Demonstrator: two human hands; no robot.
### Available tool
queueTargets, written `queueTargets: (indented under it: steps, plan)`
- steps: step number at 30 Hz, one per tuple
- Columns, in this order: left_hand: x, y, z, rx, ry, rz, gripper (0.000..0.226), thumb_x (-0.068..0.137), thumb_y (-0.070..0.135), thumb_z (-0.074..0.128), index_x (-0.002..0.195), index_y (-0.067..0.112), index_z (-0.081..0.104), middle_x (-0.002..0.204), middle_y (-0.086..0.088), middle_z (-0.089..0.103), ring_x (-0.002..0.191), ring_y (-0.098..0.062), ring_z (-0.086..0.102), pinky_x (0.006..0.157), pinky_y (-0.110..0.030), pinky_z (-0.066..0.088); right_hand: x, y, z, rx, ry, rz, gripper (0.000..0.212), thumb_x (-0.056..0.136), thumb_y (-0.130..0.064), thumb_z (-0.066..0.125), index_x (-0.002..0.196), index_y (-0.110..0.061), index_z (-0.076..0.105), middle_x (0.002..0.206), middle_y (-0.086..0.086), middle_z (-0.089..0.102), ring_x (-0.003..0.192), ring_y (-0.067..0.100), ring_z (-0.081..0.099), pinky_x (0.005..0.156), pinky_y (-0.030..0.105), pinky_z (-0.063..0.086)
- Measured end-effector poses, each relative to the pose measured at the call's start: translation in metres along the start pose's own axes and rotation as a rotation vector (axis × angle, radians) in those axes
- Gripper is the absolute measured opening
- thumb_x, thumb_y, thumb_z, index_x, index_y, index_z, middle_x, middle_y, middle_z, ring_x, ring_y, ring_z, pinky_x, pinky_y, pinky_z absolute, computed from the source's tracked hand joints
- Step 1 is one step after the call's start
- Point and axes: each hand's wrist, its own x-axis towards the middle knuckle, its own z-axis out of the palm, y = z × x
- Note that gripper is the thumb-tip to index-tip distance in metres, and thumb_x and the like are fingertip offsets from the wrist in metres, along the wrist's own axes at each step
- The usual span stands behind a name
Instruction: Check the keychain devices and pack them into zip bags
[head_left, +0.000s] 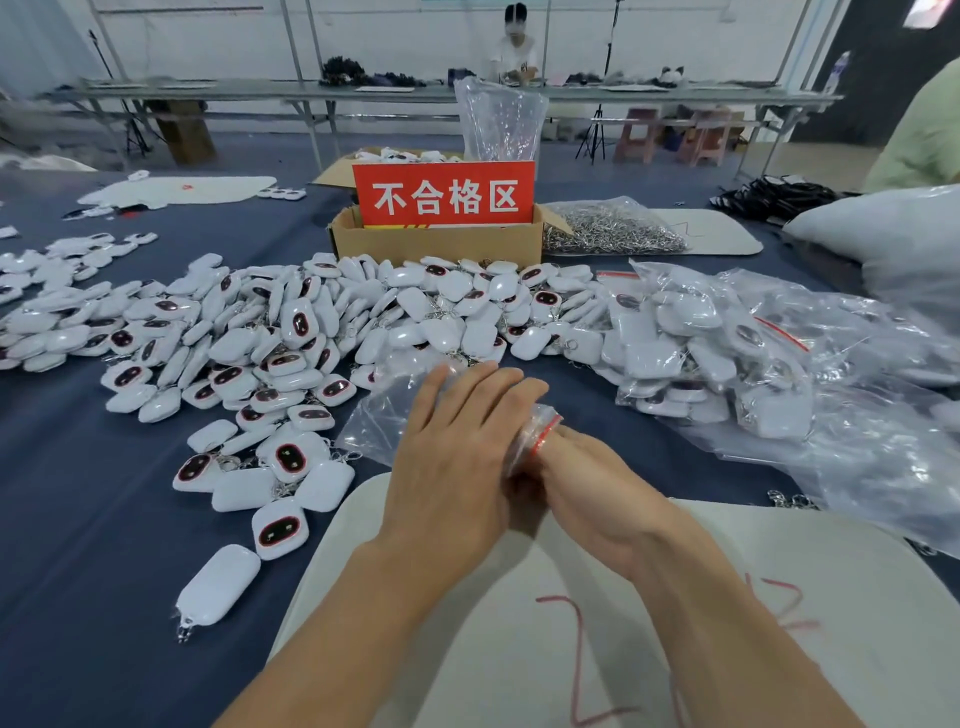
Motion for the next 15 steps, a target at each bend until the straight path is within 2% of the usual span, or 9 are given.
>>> queueTargets:
  steps: [2, 5, 7, 9, 10, 12, 13, 15]
  plan:
    - [-0.001, -0.003, -0.001, 0.021, -0.020, -0.018, 0.065, 0.070, 0.026, 0.084, 0.131, 0.023, 0.062, 0.137, 0.003, 0.061, 0.136, -0.021, 0.051, 0.124, -0.048, 0.024, -0.001, 0.000, -0.002, -0.012, -0.070, -0.033, 0.014, 0.091, -0.005, 0.058, 0.088, -0.007, 0.071, 0.087, 0.004, 0.069, 0.085, 0.018, 0.062, 0.082, 0.032, 0.049]
    - [-0.002, -0.007, -0.004, 0.115, -0.002, -0.044, 0.041, 0.085, 0.033, 0.072, 0.124, 0.023, 0.064, 0.128, 0.003, 0.065, 0.129, -0.022, 0.055, 0.124, -0.049, 0.025, -0.003, -0.008, -0.004, 0.055, -0.086, -0.099, 0.020, 0.085, -0.004, 0.059, 0.095, 0.006, 0.074, 0.095, 0.018, 0.073, 0.088, 0.026, 0.064, 0.080, 0.035, 0.049]
    - [0.002, -0.014, -0.009, 0.196, 0.031, -0.121, 0.032, 0.091, 0.032, 0.062, 0.122, 0.023, 0.064, 0.122, 0.003, 0.067, 0.124, -0.023, 0.057, 0.124, -0.049, 0.023, -0.005, -0.013, -0.010, 0.209, 0.000, -0.105, 0.025, 0.090, -0.007, 0.057, 0.100, -0.003, 0.079, 0.107, 0.017, 0.077, 0.093, 0.025, 0.070, 0.085, 0.035, 0.046]
    - [0.005, -0.026, -0.018, 0.251, 0.064, -0.226, 0.032, 0.093, 0.033, 0.063, 0.124, 0.022, 0.064, 0.120, 0.001, 0.068, 0.121, -0.024, 0.057, 0.123, -0.049, 0.023, -0.007, -0.016, -0.017, 0.316, 0.122, -0.083, 0.027, 0.094, -0.009, 0.055, 0.094, -0.010, 0.081, 0.107, 0.017, 0.078, 0.092, 0.023, 0.071, 0.090, 0.038, 0.044]
    - [0.005, -0.033, -0.023, 0.261, 0.035, -0.281, 0.044, 0.088, 0.035, 0.070, 0.129, 0.022, 0.061, 0.123, 0.000, 0.068, 0.123, -0.025, 0.056, 0.123, -0.050, 0.023, -0.007, -0.015, -0.019, 0.317, 0.167, -0.080, 0.027, 0.094, -0.009, 0.055, 0.090, -0.012, 0.081, 0.105, 0.017, 0.079, 0.090, 0.023, 0.071, 0.090, 0.038, 0.045]
    - [0.003, -0.043, -0.034, 0.268, -0.116, -0.377, 0.089, 0.067, 0.047, 0.083, 0.146, 0.026, 0.048, 0.137, 0.001, 0.062, 0.136, -0.025, 0.048, 0.125, -0.048, 0.016, -0.006, -0.015, -0.021, 0.277, 0.217, -0.082, 0.029, 0.093, -0.008, 0.056, 0.083, -0.014, 0.083, 0.100, 0.016, 0.079, 0.085, 0.021, 0.072, 0.088, 0.037, 0.046]
    - [0.002, -0.047, -0.039, 0.275, -0.190, -0.401, 0.109, 0.060, 0.056, 0.085, 0.154, 0.028, 0.038, 0.147, 0.002, 0.055, 0.144, -0.024, 0.040, 0.126, -0.047, 0.011, -0.005, -0.014, -0.020, 0.254, 0.232, -0.086, 0.029, 0.092, -0.008, 0.057, 0.081, -0.015, 0.083, 0.098, 0.015, 0.079, 0.084, 0.020, 0.072, 0.086, 0.035, 0.047]
    - [0.002, -0.051, -0.044, 0.266, -0.272, -0.399, 0.130, 0.055, 0.070, 0.082, 0.162, 0.033, 0.016, 0.164, 0.004, 0.035, 0.156, -0.022, 0.020, 0.127, -0.044, 0.002, 0.000, -0.010, -0.015, 0.171, 0.296, -0.109, 0.029, 0.090, -0.006, 0.059, 0.080, -0.019, 0.083, 0.093, 0.011, 0.080, 0.082, 0.017, 0.072, 0.081, 0.031, 0.048]
